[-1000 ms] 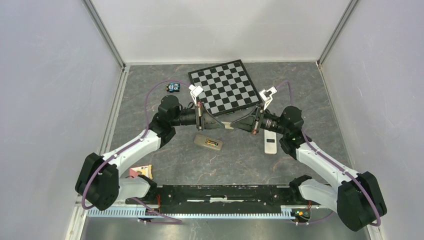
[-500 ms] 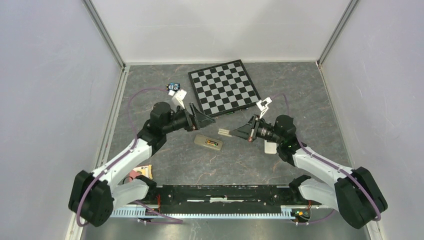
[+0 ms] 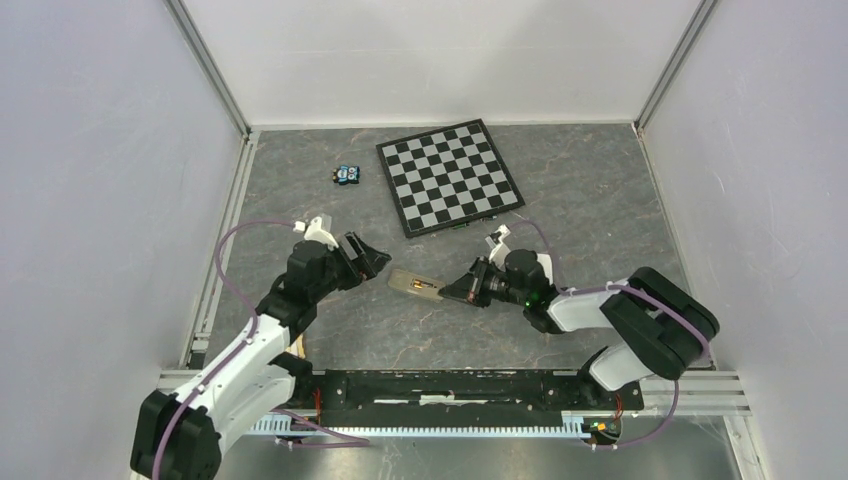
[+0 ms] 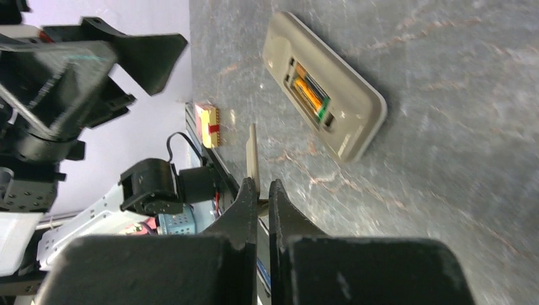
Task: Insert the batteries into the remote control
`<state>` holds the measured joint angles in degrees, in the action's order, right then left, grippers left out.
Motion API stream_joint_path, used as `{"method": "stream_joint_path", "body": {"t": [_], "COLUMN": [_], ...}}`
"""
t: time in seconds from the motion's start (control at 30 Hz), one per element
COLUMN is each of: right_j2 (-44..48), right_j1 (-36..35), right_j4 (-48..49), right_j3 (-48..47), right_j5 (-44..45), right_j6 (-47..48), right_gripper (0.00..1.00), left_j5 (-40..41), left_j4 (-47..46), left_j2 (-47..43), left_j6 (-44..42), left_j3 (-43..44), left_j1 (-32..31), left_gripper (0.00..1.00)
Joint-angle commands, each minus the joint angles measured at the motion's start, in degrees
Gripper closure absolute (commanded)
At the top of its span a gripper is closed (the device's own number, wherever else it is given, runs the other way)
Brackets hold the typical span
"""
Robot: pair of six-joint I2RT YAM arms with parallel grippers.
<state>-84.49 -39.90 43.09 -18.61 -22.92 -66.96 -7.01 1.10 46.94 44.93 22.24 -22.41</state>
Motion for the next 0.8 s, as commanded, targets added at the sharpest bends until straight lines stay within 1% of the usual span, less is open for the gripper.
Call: {"method": "stream_joint_path", "body": {"t": [0.0, 0.27, 0.77], "right_j2": [-4.2, -9.72, -12.86], "right_j1": [-1.11, -1.21, -1.2], "right_j4": [6.71, 6.02, -0.04], "right_j3": [-5.26, -8.53, -11.52], "right_j5": [3.82, 4.47, 4.71], "right_j6": [-3.0, -3.23, -0.72], "right_gripper": [1.0, 1.0, 1.0], "left_j5": [-1.53, -5.66, -8.29], "left_j4": [-4.99, -6.97, -8.31], "left_j2": [3.13, 8.66, 11.71], "left_j6": [0.34, -2.16, -2.54], "left_j3": [-1.47, -0.22, 0.2], "left_j1": [1.06, 2.64, 3.14], "left_gripper": [0.1, 0.11, 0.11]}}
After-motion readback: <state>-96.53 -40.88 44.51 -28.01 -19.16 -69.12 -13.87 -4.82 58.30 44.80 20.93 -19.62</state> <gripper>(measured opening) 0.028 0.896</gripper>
